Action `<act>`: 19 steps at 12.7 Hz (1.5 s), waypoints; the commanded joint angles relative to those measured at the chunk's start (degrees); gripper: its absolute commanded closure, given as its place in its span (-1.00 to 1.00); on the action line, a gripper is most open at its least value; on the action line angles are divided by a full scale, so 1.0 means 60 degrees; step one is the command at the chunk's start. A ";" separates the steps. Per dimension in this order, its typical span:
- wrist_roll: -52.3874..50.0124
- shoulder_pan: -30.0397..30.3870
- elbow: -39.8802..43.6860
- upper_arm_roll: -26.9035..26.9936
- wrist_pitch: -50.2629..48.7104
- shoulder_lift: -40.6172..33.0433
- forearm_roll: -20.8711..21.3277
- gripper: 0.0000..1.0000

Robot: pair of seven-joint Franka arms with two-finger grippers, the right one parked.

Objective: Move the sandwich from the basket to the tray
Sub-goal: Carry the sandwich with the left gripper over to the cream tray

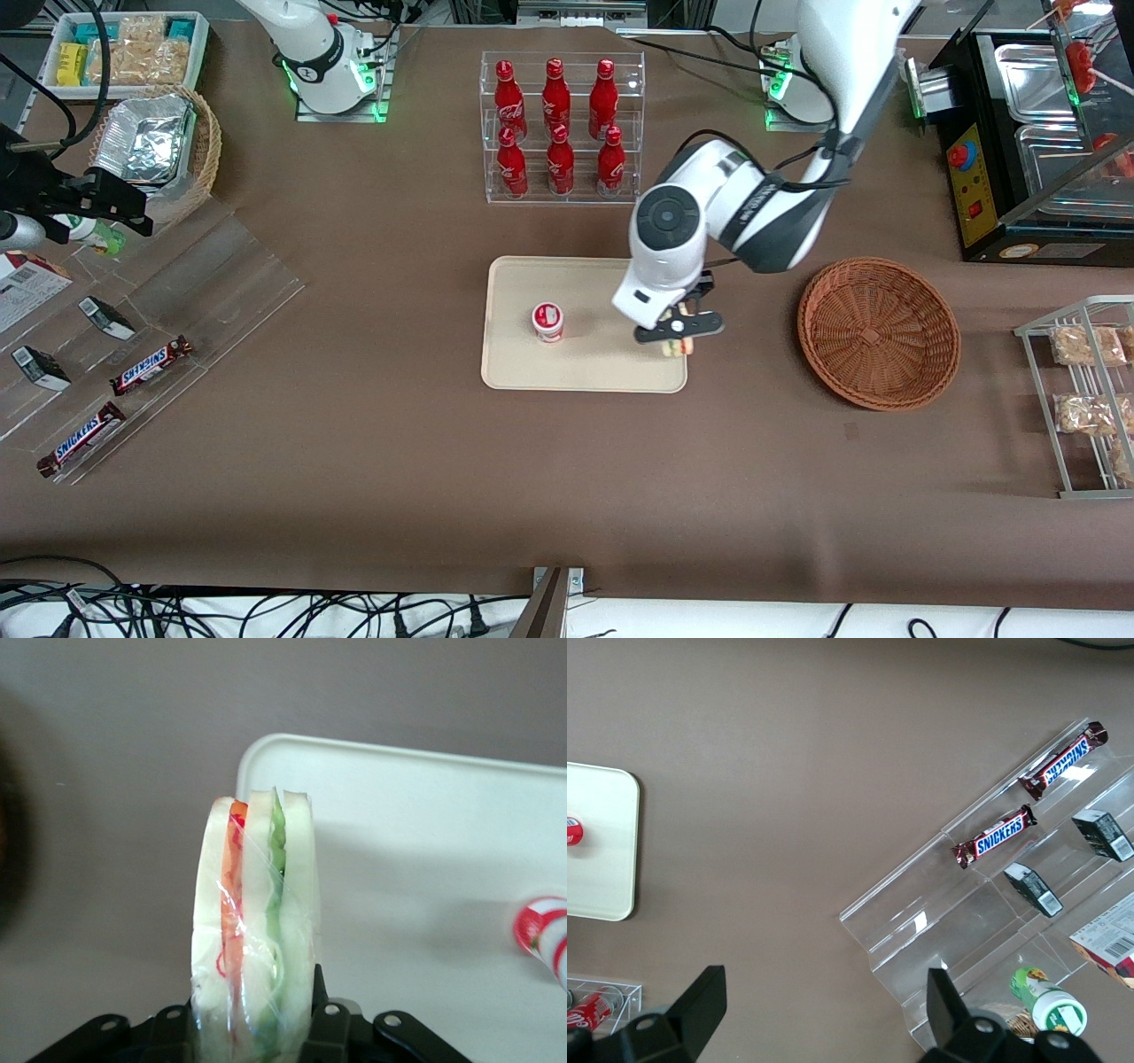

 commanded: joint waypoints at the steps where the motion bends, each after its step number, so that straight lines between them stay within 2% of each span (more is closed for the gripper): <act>1: 0.0221 -0.0472 0.0378 0.0134 0.0339 0.0584 0.0054 0.17; 3: 0.0279 -0.0634 0.0334 0.0148 0.0969 0.0834 0.0068 0.17; 5: 0.0236 -0.0765 0.0334 0.0134 0.1102 0.1126 0.0666 0.17; 6: 0.0221 -0.0766 0.0305 0.0134 0.1234 0.1258 0.0727 0.17; 17: 0.0338 -0.0766 0.0129 0.0192 0.1323 0.1479 0.0845 0.17; 19: 0.0236 -0.0810 0.0144 0.0178 0.1337 0.1611 0.1122 0.17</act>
